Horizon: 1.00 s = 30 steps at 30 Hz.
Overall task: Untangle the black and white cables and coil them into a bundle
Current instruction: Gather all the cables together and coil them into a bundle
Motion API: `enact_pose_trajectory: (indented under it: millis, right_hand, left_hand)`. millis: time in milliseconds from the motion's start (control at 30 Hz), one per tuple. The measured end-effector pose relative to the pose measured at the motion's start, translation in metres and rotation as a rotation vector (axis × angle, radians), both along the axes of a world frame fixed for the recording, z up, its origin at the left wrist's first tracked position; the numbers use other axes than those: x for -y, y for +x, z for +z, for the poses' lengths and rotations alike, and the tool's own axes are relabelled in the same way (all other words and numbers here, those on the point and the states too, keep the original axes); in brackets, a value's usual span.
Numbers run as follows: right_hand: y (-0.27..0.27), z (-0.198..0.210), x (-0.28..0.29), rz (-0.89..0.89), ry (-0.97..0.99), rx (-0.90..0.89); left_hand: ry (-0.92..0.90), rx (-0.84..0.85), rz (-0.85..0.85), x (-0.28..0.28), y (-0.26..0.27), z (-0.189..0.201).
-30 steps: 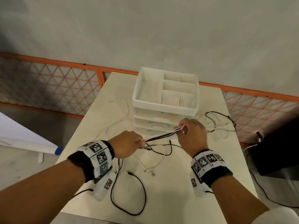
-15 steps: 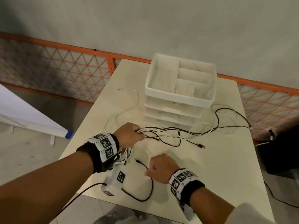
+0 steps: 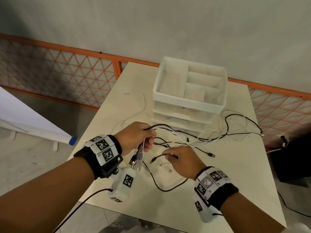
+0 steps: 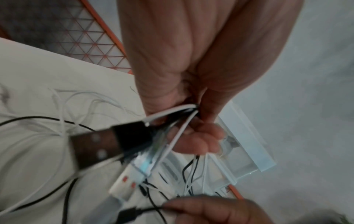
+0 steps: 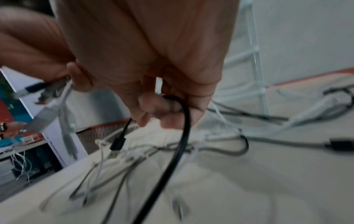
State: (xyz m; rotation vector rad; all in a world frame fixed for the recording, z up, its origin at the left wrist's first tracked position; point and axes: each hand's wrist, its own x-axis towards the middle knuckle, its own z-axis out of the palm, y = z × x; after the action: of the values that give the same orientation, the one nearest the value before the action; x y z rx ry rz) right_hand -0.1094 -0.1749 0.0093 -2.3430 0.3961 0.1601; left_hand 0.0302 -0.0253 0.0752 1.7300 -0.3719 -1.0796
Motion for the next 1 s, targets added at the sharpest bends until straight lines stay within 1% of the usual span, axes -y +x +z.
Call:
enact_pose_trajectory:
  millis: [67, 133, 200, 267, 333, 400, 467, 533, 567, 633, 700, 767, 833, 933, 1000]
  right_hand:
    - [0.002, 0.025, 0.004, -0.036, 0.043, 0.045]
    - [0.004, 0.044, 0.0, 0.021, 0.064, 0.05]
    - [0.006, 0.057, -0.008, 0.119, 0.068, 0.061]
    - [0.008, 0.059, -0.014, 0.14, 0.058, 0.129]
    - [0.011, 0.058, -0.013, 0.064, 0.081, 0.221]
    - [0.013, 0.056, -0.013, 0.005, 0.11, 0.294]
    - [0.014, 0.057, -0.014, -0.036, 0.138, 0.341]
    - [0.013, 0.061, -0.01, -0.125, 0.192, 0.366]
    - [0.014, 0.062, -0.004, -0.187, 0.194, 0.379]
    - [0.012, 0.064, 0.013, -0.305, 0.131, 0.38]
    - [0.005, 0.06, 0.032, -0.382, 0.061, 0.326]
    - [-0.007, 0.048, 0.049, -0.428, -0.037, 0.192]
    - [-0.022, 0.028, 0.064, -0.504, -0.117, 0.017]
    - [-0.041, 0.002, 0.081, -0.662, -0.105, -0.235]
    - [-0.046, -0.004, 0.09, -0.692, -0.088, -0.326]
  left_hand:
    - [-0.049, -0.036, -0.009, 0.006, -0.001, 0.008]
    - [-0.106, -0.051, -0.015, 0.015, -0.003, 0.017]
    - [-0.142, -0.005, -0.025, 0.023, -0.006, 0.024]
    - [-0.119, 0.081, -0.073, 0.029, -0.01, 0.026]
    - [-0.07, 0.158, -0.132, 0.033, -0.017, 0.024]
    - [-0.048, 0.211, -0.122, 0.036, -0.021, 0.023]
    - [-0.014, 0.32, -0.086, 0.039, -0.022, 0.024]
    - [0.036, 0.415, -0.125, 0.04, -0.02, 0.024]
    - [0.053, 0.41, -0.16, 0.04, -0.02, 0.023]
    - [0.089, 0.385, -0.187, 0.04, -0.019, 0.024]
    - [0.07, 0.349, -0.134, 0.039, -0.013, 0.033]
    - [-0.056, 0.265, -0.054, 0.038, -0.006, 0.049]
    - [-0.182, 0.25, -0.016, 0.035, -0.001, 0.067]
    - [-0.312, 0.262, 0.027, 0.033, 0.002, 0.083]
    - [-0.342, 0.245, 0.06, 0.035, 0.005, 0.082]
